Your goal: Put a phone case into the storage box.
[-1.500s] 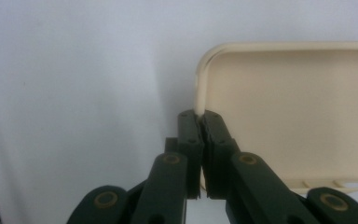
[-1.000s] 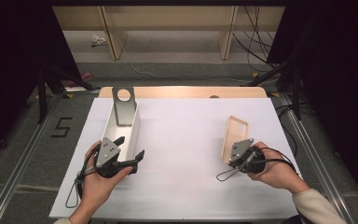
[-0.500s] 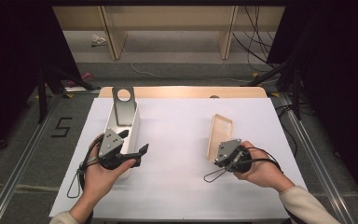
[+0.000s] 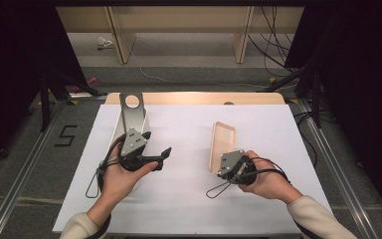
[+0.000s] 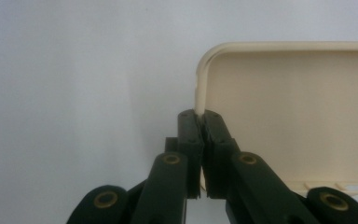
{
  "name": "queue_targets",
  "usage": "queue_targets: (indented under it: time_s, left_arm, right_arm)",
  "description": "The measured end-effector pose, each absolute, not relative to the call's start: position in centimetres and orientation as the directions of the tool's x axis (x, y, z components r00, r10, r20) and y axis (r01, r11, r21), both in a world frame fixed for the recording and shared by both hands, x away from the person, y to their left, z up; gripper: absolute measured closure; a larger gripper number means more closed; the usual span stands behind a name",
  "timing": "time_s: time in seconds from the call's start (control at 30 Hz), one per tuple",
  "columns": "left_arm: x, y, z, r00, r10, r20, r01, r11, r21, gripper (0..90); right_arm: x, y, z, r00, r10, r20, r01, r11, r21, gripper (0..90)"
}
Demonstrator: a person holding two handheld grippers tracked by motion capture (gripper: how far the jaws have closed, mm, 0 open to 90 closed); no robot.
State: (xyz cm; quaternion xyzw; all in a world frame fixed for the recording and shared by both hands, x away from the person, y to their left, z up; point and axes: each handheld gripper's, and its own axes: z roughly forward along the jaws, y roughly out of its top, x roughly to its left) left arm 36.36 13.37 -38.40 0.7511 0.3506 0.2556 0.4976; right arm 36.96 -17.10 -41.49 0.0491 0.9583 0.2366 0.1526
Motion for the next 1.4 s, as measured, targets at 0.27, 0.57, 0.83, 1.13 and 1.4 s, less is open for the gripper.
queue_targets:
  time_s: [0.27, 0.57, 0.83, 1.13, 1.4]
  left_arm:
    - [37.6, 11.1, -38.1, 0.644, 0.764, 0.028, 0.284, -0.273, 0.919, 18.4]
    - [39.2, 8.9, -37.5, 0.667, 0.745, 0.018, 0.310, -0.300, 0.902, 18.8]
    - [40.1, 7.7, -37.4, 0.675, 0.737, 0.017, 0.323, -0.316, 0.892, 19.7]
    - [41.5, 6.4, -37.6, 0.673, 0.739, -0.010, 0.364, -0.320, 0.875, 22.8]
    - [42.7, 5.3, -37.8, 0.687, 0.724, -0.053, 0.403, -0.320, 0.858, 26.8]
  right_arm:
    - [36.7, -16.4, -41.5, -0.950, 0.148, -0.276, 0.001, 0.883, 0.469, 87.8]
    - [36.7, -15.6, -41.4, -0.950, 0.139, -0.279, -0.012, 0.878, 0.478, 87.8]
    - [36.6, -15.2, -41.3, -0.953, 0.129, -0.276, -0.019, 0.878, 0.478, 87.8]
    - [36.6, -14.5, -41.3, -0.952, 0.116, -0.282, -0.035, 0.878, 0.478, 87.8]
    - [36.4, -13.9, -41.3, -0.954, 0.108, -0.279, -0.041, 0.876, 0.480, 87.8]
